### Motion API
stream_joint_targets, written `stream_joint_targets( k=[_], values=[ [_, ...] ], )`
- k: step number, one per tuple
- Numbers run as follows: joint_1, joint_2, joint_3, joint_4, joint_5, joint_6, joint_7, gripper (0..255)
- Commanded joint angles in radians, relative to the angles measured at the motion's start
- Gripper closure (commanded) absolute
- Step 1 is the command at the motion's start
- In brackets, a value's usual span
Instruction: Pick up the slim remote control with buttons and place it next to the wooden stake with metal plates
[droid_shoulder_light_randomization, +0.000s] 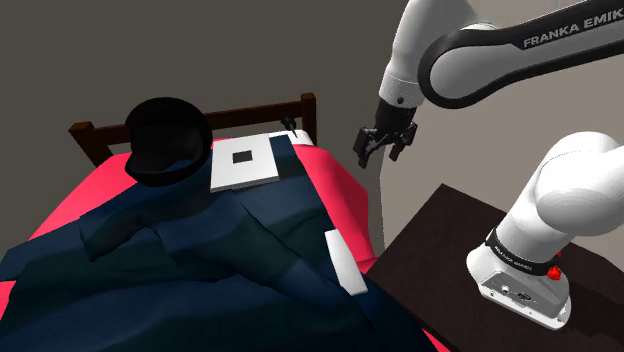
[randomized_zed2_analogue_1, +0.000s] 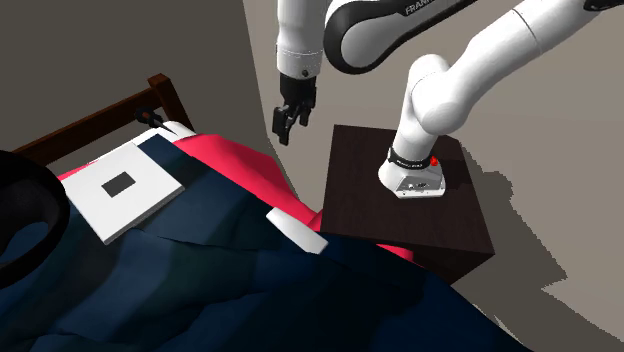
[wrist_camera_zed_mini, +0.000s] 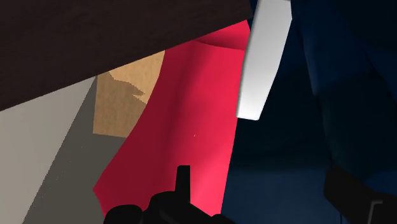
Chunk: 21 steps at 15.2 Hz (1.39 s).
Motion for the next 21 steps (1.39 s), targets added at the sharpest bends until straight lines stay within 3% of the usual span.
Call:
stream_joint_targets(
  k=[1, 8, 12, 15, 17, 19, 21],
  values=[
    [0.009, 0.049, 0.047, -0.02, 0.02, 0.064, 0.047, 0],
    [0.004, 0.299, 0.212, -0.043, 0.045, 0.307, 0.212, 0],
    [-0.043, 0.485, 0.318, -0.024, -0.02, 0.451, 0.351, 0],
    [-0.107, 0.647, 0.395, 0.004, -0.176, 0.552, 0.525, 0],
    [-0.135, 0.769, 0.408, 0.033, -0.369, 0.604, 0.703, 0],
    [-0.092, 0.888, 0.345, 0.075, -0.576, 0.635, 0.891, 0],
    [-0.044, 0.926, 0.291, 0.088, -0.632, 0.652, 0.939, 0]
  ],
)
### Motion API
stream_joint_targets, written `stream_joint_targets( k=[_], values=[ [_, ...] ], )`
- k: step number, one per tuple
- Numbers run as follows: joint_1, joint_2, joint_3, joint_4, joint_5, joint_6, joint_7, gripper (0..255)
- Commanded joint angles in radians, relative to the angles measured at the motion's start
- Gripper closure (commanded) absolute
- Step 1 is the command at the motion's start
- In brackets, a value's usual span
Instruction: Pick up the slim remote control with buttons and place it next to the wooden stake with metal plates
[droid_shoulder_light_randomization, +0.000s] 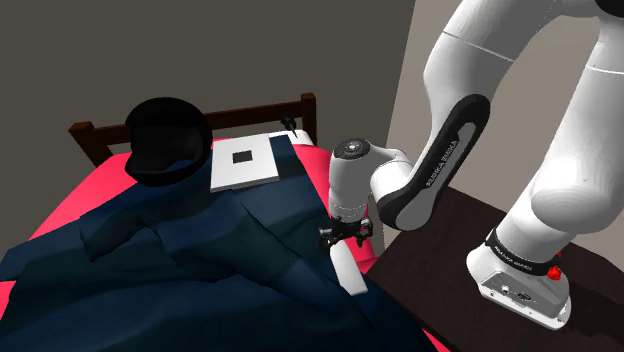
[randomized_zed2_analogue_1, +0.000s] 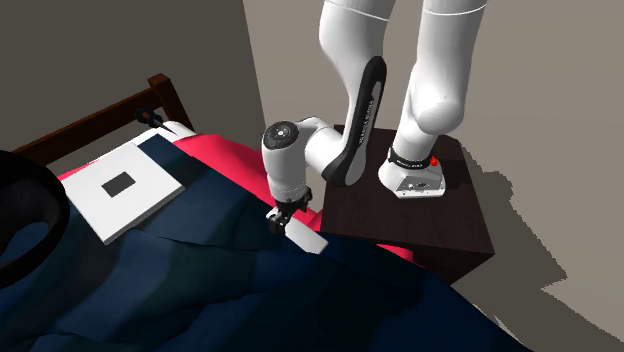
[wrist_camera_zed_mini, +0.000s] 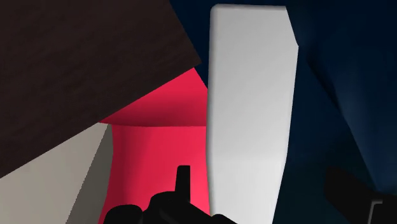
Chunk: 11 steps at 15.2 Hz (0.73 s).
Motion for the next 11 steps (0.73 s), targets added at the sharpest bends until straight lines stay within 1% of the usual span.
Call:
stream_joint_targets(
  k=[1, 5, 6, 11],
  values=[
    [0.045, 0.057, -0.056, 0.017, -0.097, 0.027, 0.082, 0],
    [0.118, 0.128, -0.153, 0.037, -0.209, 0.072, 0.166, 0],
    [0.146, 0.156, -0.19, 0.047, -0.248, 0.089, 0.196, 0],
    [0.148, 0.155, -0.191, 0.047, -0.247, 0.09, 0.195, 0]
  ],
)
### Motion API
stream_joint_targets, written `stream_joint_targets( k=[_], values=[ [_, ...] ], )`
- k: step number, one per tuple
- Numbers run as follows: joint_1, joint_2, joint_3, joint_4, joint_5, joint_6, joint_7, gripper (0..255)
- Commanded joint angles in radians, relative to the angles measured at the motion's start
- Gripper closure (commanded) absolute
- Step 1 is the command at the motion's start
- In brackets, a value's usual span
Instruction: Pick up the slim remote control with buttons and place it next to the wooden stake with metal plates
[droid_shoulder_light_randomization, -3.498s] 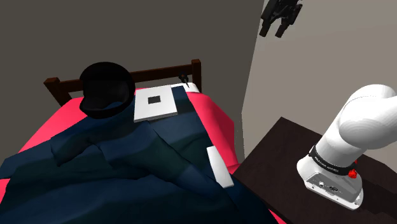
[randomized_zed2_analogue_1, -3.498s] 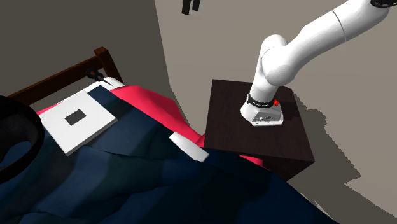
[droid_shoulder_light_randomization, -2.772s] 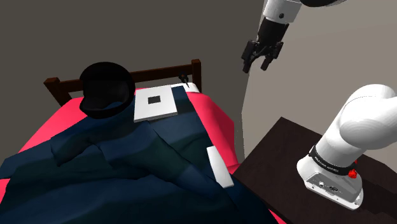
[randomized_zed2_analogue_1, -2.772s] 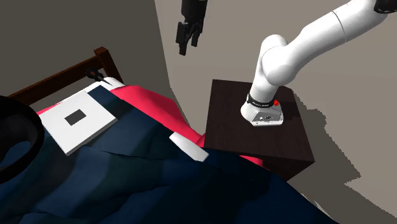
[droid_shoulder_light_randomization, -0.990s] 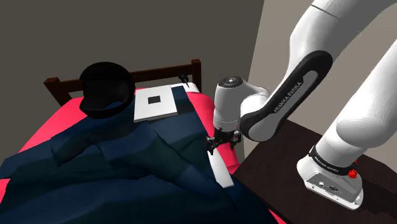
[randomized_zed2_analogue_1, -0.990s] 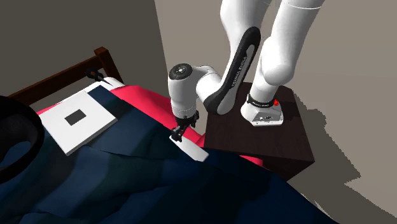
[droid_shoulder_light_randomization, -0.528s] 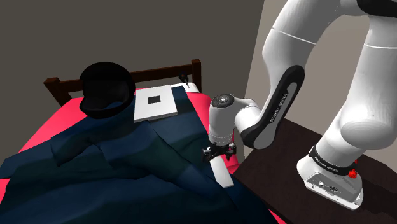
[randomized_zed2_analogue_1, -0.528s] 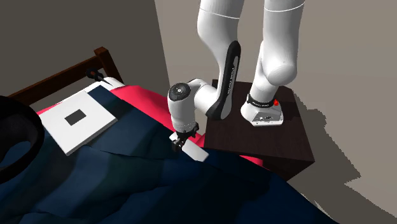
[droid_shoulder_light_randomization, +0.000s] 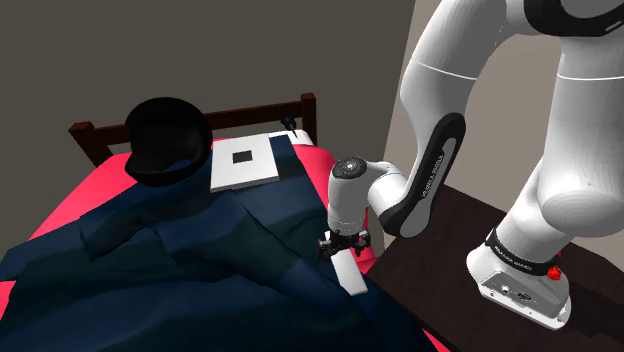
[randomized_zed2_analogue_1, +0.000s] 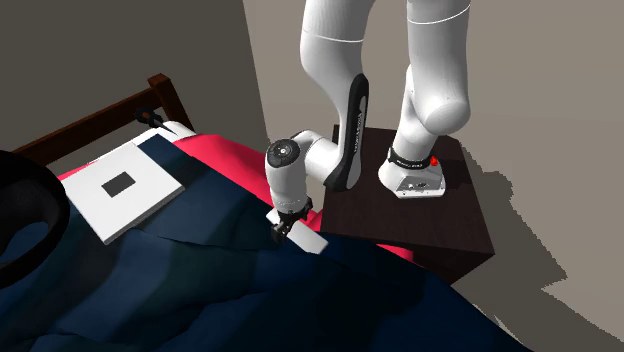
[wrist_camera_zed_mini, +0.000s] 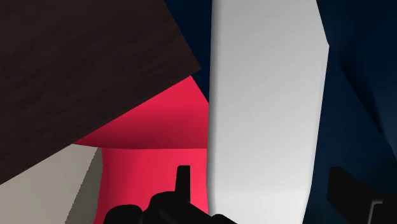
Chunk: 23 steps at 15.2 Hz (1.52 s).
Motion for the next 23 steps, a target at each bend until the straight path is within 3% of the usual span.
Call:
stream_joint_targets(
  k=[1, 3, 4, 13, 23],
  values=[
    [0.001, 0.001, -0.001, 0.0, -0.001, 0.0, 0.001, 0],
    [0.0, 0.001, -0.001, 0.0, -0.001, 0.0, 0.0, 0],
    [0.0, 0.001, -0.001, 0.0, -0.001, 0.0, 0.0, 255],
    [0.001, 0.001, -0.001, 0.0, -0.001, 0.0, 0.001, 255],
    [-0.172, -0.185, 0.236, -0.048, 0.297, -0.114, -0.22, 255]
  ],
)
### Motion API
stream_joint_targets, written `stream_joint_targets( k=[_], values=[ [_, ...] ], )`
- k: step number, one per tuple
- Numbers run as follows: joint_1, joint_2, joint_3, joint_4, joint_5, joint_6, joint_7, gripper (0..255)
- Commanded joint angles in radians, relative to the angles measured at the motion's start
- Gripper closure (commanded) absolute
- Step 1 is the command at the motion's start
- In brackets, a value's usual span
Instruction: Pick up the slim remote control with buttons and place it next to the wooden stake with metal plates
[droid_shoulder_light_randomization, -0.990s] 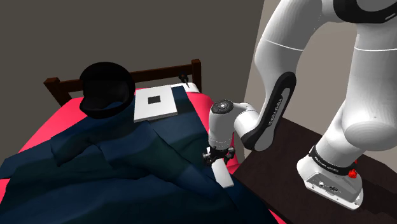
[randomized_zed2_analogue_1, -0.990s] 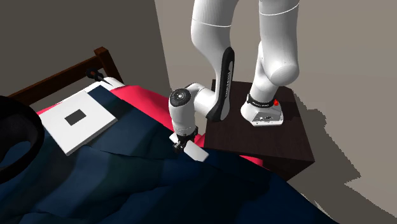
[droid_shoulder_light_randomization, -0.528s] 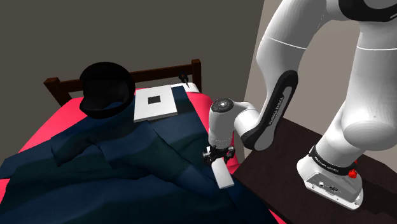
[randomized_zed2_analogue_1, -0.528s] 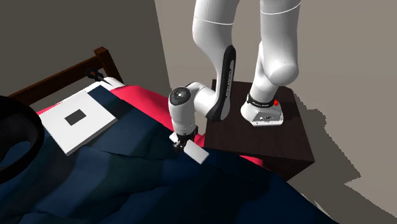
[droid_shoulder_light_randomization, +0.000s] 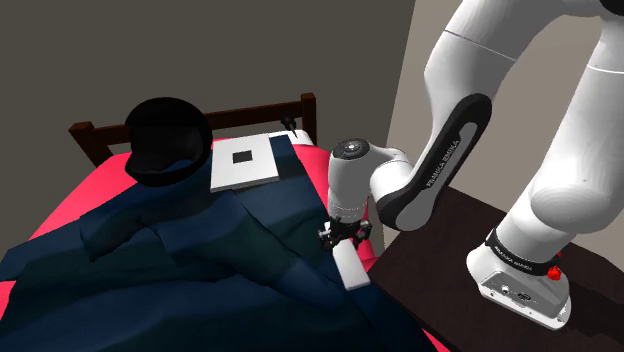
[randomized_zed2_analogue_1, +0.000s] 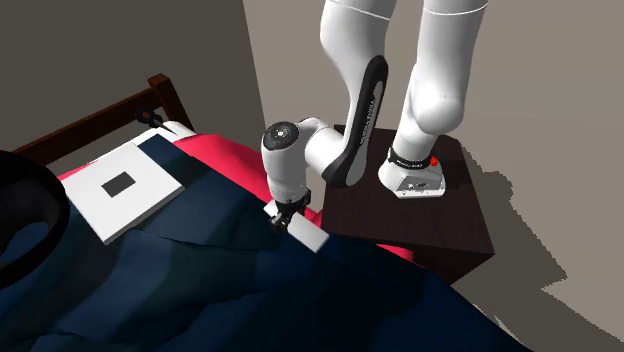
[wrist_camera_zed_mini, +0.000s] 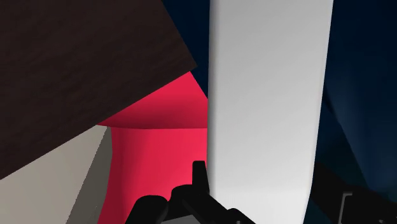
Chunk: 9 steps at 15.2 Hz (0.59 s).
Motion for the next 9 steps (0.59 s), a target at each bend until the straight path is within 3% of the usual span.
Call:
stream_joint_targets(
  k=[1, 5, 9],
  values=[
    [-0.029, -0.044, 0.046, -0.008, 0.08, -0.026, -0.057, 255],
    [-0.053, -0.131, 0.1, -0.014, 0.229, -0.083, -0.163, 255],
    [-0.044, -0.216, 0.113, -0.012, 0.353, -0.149, -0.252, 255]
  ],
)
